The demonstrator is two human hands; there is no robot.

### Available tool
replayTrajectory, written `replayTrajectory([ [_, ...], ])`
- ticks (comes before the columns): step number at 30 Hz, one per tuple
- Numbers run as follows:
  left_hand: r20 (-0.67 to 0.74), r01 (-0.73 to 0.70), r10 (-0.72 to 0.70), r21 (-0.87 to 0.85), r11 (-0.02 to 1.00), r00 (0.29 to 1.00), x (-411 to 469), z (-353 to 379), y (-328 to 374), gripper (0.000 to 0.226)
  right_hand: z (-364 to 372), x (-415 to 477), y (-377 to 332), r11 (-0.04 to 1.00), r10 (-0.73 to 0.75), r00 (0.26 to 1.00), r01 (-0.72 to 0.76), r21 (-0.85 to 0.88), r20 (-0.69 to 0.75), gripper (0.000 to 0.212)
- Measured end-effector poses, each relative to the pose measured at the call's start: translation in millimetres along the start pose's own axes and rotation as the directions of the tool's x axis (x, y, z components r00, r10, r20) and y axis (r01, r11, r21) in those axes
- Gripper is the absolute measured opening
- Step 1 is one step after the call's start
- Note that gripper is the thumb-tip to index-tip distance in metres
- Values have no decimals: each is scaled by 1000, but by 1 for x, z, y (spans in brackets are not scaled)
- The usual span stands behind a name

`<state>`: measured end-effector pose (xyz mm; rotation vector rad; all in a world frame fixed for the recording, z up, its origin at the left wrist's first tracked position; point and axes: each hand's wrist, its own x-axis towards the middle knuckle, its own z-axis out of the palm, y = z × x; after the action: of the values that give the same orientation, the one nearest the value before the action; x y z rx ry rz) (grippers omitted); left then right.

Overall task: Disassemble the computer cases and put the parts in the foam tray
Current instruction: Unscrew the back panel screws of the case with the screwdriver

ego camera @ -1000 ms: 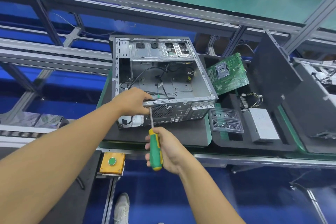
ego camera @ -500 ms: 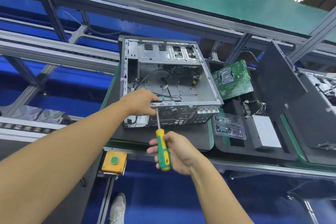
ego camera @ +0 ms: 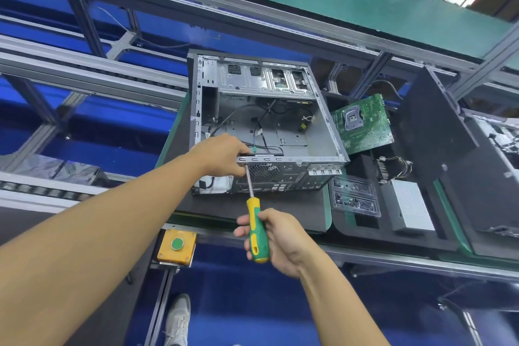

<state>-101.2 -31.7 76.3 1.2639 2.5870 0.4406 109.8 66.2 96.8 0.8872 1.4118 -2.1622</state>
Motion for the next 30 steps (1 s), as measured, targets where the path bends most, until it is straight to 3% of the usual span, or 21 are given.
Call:
replayTrajectory([
  [3,7,0,0,-3,1000,1000,0,-1,0,9,-2,0,7,990,-104,993,98,-104,-54,9],
  [7,12,3,-3,-6,1000,1000,0,-2,1,20,-4,4,6,983,-130,986,114,-147,-105,24],
  [11,9,-4,4,10,1000,1000,1,-1,0,23,-3,1,2,999,-41,999,41,27,-19,29],
  [14,2,-6,6,9,1000,1000,2,-1,0,25,-3,0,5,998,-41,999,41,41,-8,34],
  [18,-8,1,-1,-2,1000,1000,1,-2,1,33,0,4,12,993,-118,991,116,-27,-69,9],
  [21,-10,3,-3,-20,1000,1000,0,-2,1,32,2,7,17,990,-118,989,110,-94,-93,15],
  [26,3,5,-5,-27,1000,1000,0,-3,1,28,0,9,20,922,-260,943,178,-344,-208,24],
  [28,4,8,-7,-26,1000,1000,0,-2,1,26,-2,9,16,953,-200,960,145,-265,-194,25],
  [30,3,7,-7,-28,1000,1000,0,-3,1,24,-2,7,8,996,-62,993,56,-64,-97,21],
])
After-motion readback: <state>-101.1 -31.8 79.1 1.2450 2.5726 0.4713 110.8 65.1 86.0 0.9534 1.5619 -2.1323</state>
